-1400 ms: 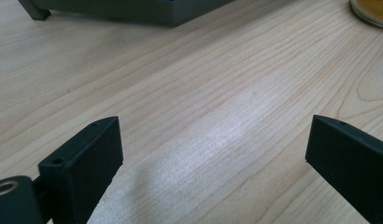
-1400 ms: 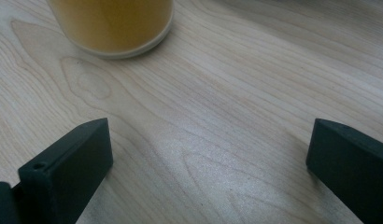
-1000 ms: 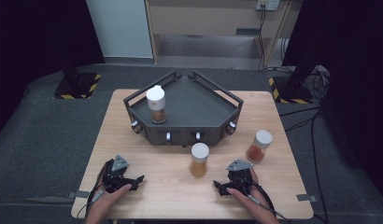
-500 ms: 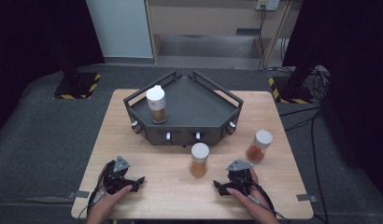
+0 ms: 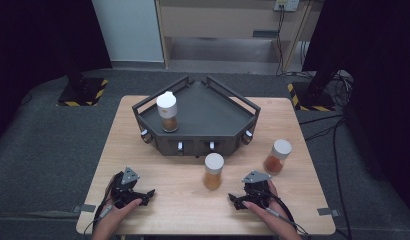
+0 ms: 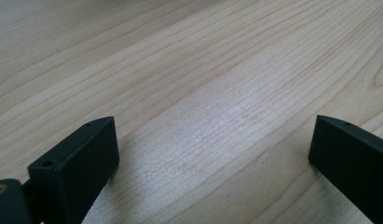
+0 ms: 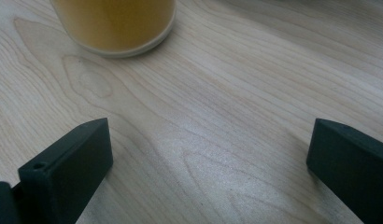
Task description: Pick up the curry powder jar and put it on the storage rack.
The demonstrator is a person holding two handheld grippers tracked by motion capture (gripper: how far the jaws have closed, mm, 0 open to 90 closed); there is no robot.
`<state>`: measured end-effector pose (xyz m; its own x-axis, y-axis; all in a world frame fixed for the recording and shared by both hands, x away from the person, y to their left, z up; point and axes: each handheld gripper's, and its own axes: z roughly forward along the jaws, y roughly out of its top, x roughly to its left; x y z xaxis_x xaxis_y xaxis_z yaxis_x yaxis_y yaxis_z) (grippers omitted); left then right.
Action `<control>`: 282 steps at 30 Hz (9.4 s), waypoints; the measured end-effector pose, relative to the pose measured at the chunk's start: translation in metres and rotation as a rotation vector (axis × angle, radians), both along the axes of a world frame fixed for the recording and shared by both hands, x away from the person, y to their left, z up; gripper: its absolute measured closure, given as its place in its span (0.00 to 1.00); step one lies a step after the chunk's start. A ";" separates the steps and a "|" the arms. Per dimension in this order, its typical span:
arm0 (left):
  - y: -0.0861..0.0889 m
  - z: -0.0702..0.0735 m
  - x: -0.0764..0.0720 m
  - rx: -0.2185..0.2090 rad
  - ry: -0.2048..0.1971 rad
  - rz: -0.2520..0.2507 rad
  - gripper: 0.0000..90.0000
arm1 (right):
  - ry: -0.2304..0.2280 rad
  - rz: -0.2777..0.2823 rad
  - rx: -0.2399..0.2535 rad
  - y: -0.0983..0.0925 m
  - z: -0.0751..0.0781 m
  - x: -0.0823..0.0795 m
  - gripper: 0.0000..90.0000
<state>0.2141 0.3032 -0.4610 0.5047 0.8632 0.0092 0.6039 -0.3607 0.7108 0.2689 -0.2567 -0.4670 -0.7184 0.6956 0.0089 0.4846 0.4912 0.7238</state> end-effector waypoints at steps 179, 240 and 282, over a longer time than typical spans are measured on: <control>-0.003 0.000 -0.001 0.002 0.004 0.016 0.00 | -0.081 0.200 0.067 0.064 0.147 0.024 0.38; -0.003 0.000 0.000 0.003 0.004 0.013 0.00 | -0.128 0.183 0.060 0.077 0.221 0.046 0.38; -0.002 0.001 0.000 0.004 0.006 0.009 0.00 | -0.135 0.151 0.067 0.099 0.240 0.094 0.38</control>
